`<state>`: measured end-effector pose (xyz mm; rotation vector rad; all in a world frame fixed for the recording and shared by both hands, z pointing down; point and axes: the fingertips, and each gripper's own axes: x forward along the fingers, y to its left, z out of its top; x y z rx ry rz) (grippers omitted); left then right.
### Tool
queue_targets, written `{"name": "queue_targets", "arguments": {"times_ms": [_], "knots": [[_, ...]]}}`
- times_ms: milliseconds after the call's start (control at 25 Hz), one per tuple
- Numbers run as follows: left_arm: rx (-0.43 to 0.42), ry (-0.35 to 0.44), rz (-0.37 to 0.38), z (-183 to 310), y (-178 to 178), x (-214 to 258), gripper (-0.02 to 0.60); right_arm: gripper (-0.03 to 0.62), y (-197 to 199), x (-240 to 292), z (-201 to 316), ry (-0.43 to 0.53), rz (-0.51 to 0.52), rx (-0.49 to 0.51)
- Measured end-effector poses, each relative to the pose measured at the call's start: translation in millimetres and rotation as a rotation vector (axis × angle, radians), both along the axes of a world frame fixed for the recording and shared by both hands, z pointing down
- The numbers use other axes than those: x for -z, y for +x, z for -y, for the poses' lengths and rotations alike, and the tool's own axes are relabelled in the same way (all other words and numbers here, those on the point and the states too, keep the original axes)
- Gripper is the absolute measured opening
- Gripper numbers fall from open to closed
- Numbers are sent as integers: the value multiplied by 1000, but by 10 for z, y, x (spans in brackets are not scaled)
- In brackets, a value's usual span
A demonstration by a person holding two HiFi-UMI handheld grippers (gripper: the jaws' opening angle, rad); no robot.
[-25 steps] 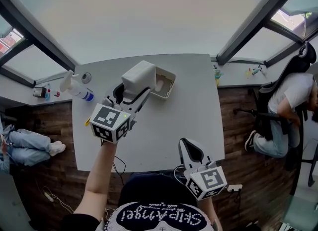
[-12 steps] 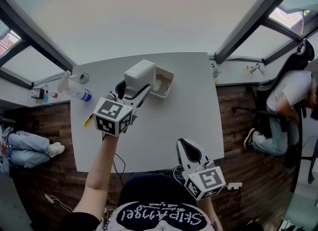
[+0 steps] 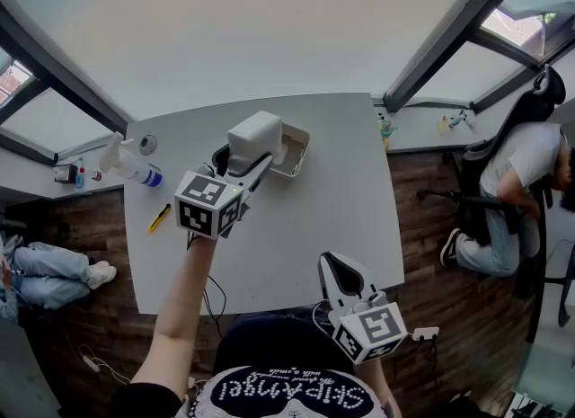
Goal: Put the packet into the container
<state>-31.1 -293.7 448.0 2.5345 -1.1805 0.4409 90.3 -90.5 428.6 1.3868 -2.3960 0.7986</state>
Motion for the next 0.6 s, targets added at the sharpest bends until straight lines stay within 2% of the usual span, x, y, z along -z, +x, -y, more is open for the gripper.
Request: {"name": "queue_targets", "arguments": {"times_ms": [360,600], "knots": [[-60,-43,10,78,153,-161,282,17,-3,-23,-17,-5,0,-4],[-72,-58,82,151,179,-311,282,17,21,-28,-16,-9,1,-13]]}}
